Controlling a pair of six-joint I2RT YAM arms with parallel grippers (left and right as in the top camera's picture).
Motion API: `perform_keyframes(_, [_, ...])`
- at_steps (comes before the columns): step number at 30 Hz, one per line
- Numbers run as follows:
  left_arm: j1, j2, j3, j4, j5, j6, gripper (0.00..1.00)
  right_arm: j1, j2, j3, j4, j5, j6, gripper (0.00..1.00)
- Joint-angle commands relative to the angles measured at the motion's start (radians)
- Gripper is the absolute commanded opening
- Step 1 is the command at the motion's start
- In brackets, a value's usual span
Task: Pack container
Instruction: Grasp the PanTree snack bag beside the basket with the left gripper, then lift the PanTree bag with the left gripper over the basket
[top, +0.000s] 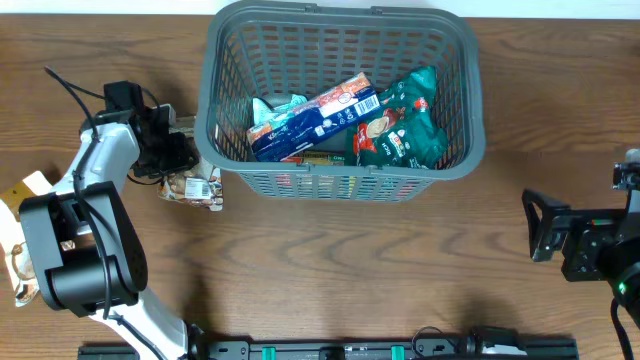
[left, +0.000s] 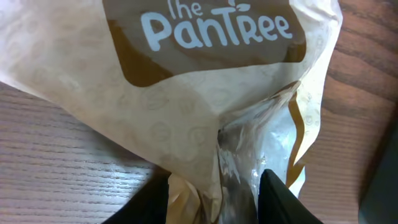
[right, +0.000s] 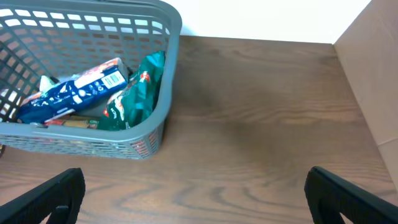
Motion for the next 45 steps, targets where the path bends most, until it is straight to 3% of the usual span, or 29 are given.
perform_keyframes(1, [0.001,0.006,-0.002,0.006,-0.012,-0.007,0.27,-0.005,0.002,0.005,-0.001,0.003,-0.010,0.99])
perform_keyframes(3, [0.002,0.006,-0.002,0.006,-0.012,-0.014,0.14,-0.005,0.002,0.005,-0.001,0.003,-0.010,0.99])
perform_keyframes(5, [0.001,0.006,-0.003,0.005,-0.012,-0.014,0.13,-0.005,0.002,0.005,-0.001,0.003,-0.010,0.99])
perform_keyframes(6, [0.001,0.006,-0.003,0.006,-0.012,-0.014,0.17,-0.005,0.002,0.005,-0.001,0.003,-0.010,0.99])
perform_keyframes(7, [0.001,0.006,-0.003,0.006,-0.012,-0.014,0.33,-0.005,0.002,0.005,-0.001,0.003,-0.010,0.99])
perform_keyframes(14, [0.002,0.042,-0.003,0.011,-0.013,-0.013,0.45,-0.005,0.002,0.005,-0.001,0.003,-0.010,0.99])
perform_keyframes(20, [0.001,0.123,-0.003,0.010,-0.012,-0.013,0.44,-0.005,0.002,0.005,-0.001,0.003,-0.010,0.99])
perform_keyframes(23, [0.001,0.150,-0.003,0.011,-0.006,-0.013,0.23,-0.005,0.002,0.005,-0.001,0.003,-0.010,0.99])
perform_keyframes(24, [0.001,0.151,-0.003,0.012,0.002,-0.013,0.08,-0.005,0.002,0.005,-0.001,0.003,-0.010,0.99])
perform_keyframes(25, [0.001,0.151,-0.003,0.012,0.018,-0.013,0.06,-0.005,0.002,0.005,-0.001,0.003,-0.010,0.99])
perform_keyframes(36, [0.004,0.097,0.032,-0.049,0.045,-0.057,0.06,-0.005,0.002,0.005,-0.001,0.003,-0.010,0.99])
perform_keyframes(45, [0.060,-0.165,0.128,-0.099,-0.051,-0.084,0.06,-0.005,0.002,0.005,-0.001,0.003,-0.010,0.99])
